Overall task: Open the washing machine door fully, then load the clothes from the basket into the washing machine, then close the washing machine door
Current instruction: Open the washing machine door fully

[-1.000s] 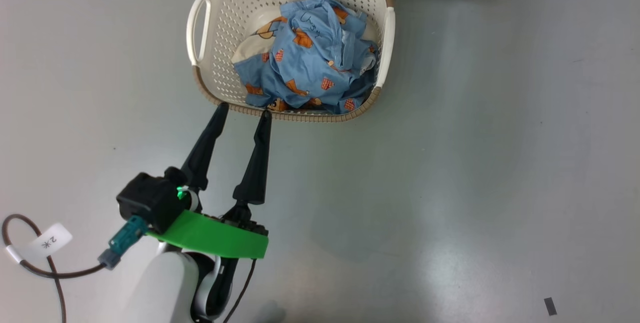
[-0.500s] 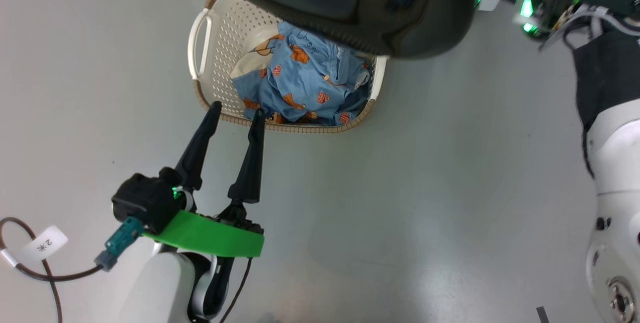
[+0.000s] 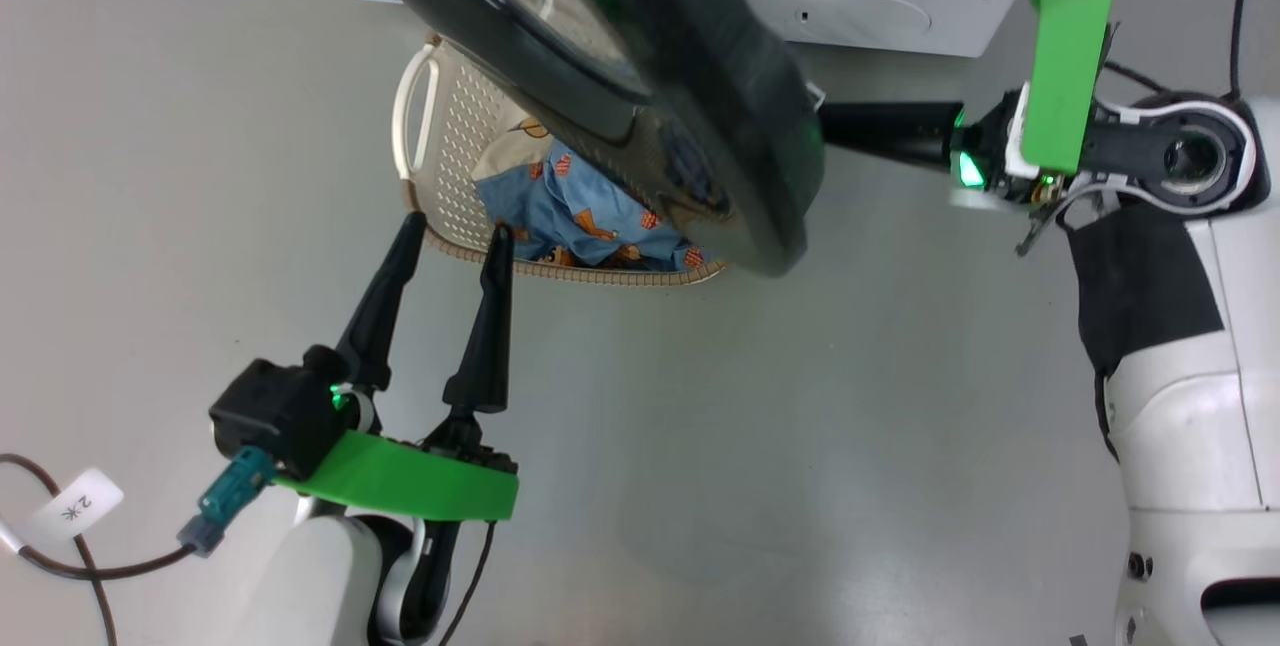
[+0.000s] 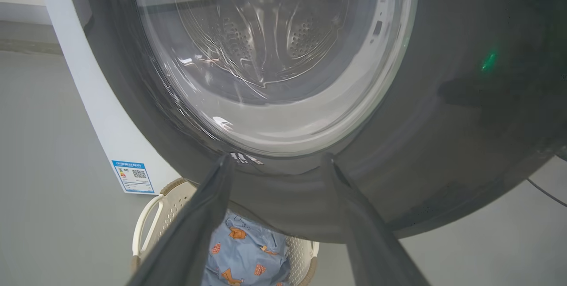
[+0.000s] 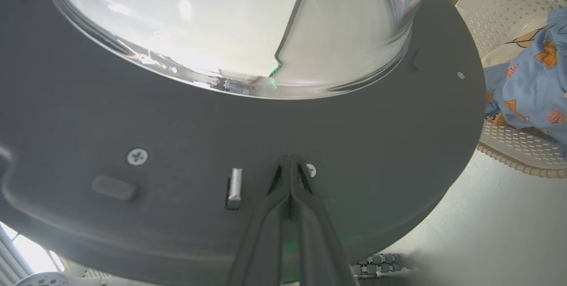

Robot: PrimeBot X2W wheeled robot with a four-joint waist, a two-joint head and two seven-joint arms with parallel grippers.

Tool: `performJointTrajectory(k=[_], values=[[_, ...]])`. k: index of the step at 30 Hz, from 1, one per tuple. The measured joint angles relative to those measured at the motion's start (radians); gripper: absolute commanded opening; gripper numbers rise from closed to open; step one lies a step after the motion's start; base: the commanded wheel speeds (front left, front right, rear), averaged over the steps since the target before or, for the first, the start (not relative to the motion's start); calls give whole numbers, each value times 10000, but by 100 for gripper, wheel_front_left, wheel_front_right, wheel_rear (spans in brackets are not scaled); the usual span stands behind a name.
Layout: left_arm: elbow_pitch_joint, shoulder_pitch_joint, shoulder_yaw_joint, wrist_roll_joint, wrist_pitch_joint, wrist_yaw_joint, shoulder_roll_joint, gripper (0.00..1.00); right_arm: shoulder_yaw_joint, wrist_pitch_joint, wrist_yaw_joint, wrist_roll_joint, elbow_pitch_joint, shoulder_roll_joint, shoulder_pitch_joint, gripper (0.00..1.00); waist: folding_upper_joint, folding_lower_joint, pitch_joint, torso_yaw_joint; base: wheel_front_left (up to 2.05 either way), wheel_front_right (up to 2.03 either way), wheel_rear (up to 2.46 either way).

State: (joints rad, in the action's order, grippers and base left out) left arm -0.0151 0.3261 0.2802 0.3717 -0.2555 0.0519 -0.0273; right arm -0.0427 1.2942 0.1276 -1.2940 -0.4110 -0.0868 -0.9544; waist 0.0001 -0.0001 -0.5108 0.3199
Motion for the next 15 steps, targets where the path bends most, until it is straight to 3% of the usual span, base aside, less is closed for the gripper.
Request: performJointTrajectory(k=[15], values=[[29, -48, -73, 0, 0, -4, 2, 100, 2510, -1319, 0, -1634, 863, -12, 1155, 0, 0, 1, 140, 196, 0, 0, 0]])
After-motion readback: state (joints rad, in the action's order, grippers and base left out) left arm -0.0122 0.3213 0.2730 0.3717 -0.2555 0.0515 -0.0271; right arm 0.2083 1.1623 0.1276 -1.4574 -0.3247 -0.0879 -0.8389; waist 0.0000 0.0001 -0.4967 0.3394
